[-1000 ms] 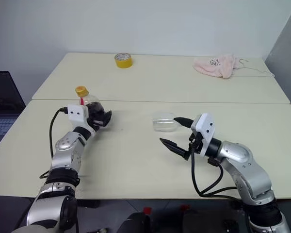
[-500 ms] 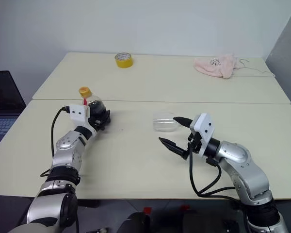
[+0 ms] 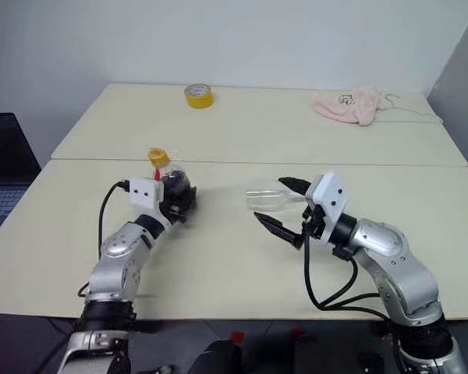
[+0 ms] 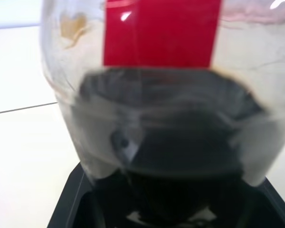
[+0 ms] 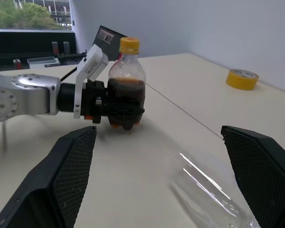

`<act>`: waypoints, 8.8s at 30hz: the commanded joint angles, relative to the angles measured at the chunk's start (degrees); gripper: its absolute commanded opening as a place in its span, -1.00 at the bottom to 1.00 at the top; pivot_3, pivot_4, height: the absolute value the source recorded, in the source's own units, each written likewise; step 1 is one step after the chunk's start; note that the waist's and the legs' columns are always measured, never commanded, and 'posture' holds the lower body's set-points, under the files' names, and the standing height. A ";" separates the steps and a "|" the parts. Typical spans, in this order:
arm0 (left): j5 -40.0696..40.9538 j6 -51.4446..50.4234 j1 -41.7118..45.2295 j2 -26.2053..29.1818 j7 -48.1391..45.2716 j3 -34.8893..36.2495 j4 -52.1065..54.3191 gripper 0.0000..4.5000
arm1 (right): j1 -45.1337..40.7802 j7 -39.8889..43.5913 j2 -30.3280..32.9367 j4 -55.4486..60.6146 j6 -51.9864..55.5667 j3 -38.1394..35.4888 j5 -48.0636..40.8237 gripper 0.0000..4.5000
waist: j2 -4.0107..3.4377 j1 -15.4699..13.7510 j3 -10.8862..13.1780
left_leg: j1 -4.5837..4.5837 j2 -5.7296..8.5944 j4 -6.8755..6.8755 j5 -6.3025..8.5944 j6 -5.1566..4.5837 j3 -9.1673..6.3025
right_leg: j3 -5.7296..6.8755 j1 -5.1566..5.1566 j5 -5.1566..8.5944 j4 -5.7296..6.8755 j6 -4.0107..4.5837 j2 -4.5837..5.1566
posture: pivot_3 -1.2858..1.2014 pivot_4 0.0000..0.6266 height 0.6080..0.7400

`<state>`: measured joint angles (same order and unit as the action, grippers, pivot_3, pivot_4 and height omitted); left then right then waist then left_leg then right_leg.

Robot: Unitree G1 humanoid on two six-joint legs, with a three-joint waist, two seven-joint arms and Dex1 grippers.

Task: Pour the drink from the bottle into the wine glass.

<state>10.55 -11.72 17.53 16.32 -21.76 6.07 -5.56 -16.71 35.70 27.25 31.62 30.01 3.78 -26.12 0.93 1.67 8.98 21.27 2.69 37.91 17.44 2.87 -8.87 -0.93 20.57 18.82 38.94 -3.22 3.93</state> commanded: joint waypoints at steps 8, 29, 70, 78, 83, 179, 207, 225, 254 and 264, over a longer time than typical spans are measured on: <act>-3.65 -1.53 -4.21 -0.51 0.40 -6.23 8.54 -0.16 | -5.89 -4.29 -2.41 1.26 5.01 3.30 0.98 1.00 | -0.03 -0.04 0.01 | -0.02 0.00 -0.01 0.00 0.00 0.01 | 0.01 -0.01 0.00 0.01 0.00 -0.01 | 0.03 -0.52 1.00; -3.50 -3.67 -6.59 -1.87 0.57 -7.69 13.06 -0.30 | -22.93 -9.53 -16.25 -13.71 8.91 12.20 7.21 1.00 | -0.07 0.11 0.01 | 0.39 0.04 0.02 -0.05 0.08 0.01 | -0.01 0.58 -0.02 0.12 0.03 0.03 | 0.03 -0.52 1.00; -3.74 -3.09 -6.32 -1.55 0.60 -7.26 13.42 -0.50 | -27.90 -6.99 -25.91 -26.35 4.97 14.51 13.18 -0.45 | -0.09 0.20 0.01 | 0.53 0.09 0.02 -0.14 0.21 -0.05 | -0.01 0.78 -0.03 0.18 0.05 0.06 | 0.03 -0.52 1.00; -3.50 -4.09 -6.96 -0.96 0.60 -6.73 15.00 -0.54 | -29.08 -4.62 -25.17 -28.13 2.73 13.83 13.10 -0.45 | -0.09 0.27 0.01 | 0.54 0.09 0.02 -0.14 0.21 -0.04 | -0.01 0.78 -0.03 0.19 0.05 0.06 | 0.03 -0.52 1.00; -3.04 -4.89 -7.89 0.08 0.38 -5.75 16.53 -0.54 | -31.43 2.16 -22.53 -32.79 -3.05 12.63 12.26 -0.45 | -0.10 0.58 0.01 | 0.54 0.07 0.01 -0.14 0.21 -0.03 | -0.01 0.78 -0.03 0.19 0.05 0.06 | 0.03 -0.52 1.00; -0.50 -10.99 -11.79 1.12 -1.93 -6.74 26.10 -0.61 | -46.29 26.31 -23.46 -70.18 -32.29 12.66 15.42 -0.45 | -0.13 1.72 0.03 | 0.57 -0.04 -0.01 -0.19 0.31 0.04 | 0.00 0.83 -0.06 0.19 0.08 0.10 | 0.03 -0.52 1.00; -1.70 -10.35 -10.83 -0.14 0.41 -7.31 25.30 -0.62 | -22.56 1.37 -24.33 -22.40 -5.52 11.45 15.13 0.81 | -0.13 1.46 0.03 | 0.61 -0.03 0.00 -0.20 0.33 0.02 | -0.01 0.85 -0.06 0.27 0.09 0.13 | 0.03 -0.52 1.00; -5.36 -7.73 -10.84 -2.14 6.23 -7.16 24.44 -0.62 | -20.17 -6.95 -26.65 -19.77 -1.37 14.20 17.52 0.81 | -0.13 1.46 0.03 | 0.61 -0.03 0.00 -0.20 0.33 0.03 | -0.01 0.86 -0.06 0.27 0.09 0.10 | 0.03 -0.52 1.00; -5.18 -7.36 -10.73 -2.59 6.84 -6.76 23.38 -0.62 | -19.36 -7.92 -20.15 -21.59 -1.30 9.99 16.96 0.81 | -0.13 1.47 0.03 | 0.60 -0.02 0.00 -0.20 0.33 0.05 | -0.01 0.85 -0.06 0.27 0.09 0.08 | 0.03 -0.52 1.00; -5.19 -7.27 -10.86 -2.88 6.85 -6.64 23.50 -0.62 | -19.30 -6.87 -18.82 -19.04 -0.39 8.05 14.74 0.81 | -0.13 1.53 0.03 | 0.60 -0.04 -0.03 -0.20 0.32 0.09 | -0.03 0.86 -0.06 0.27 0.09 0.07 | 0.03 -0.52 1.00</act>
<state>5.28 -20.82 6.19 13.58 -15.13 -0.97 15.27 -35.43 27.15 8.62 8.82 29.45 12.41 -8.96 0.81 3.20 9.01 21.88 2.65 37.89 17.24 3.19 -8.78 -0.96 21.42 18.76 39.20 -3.13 3.99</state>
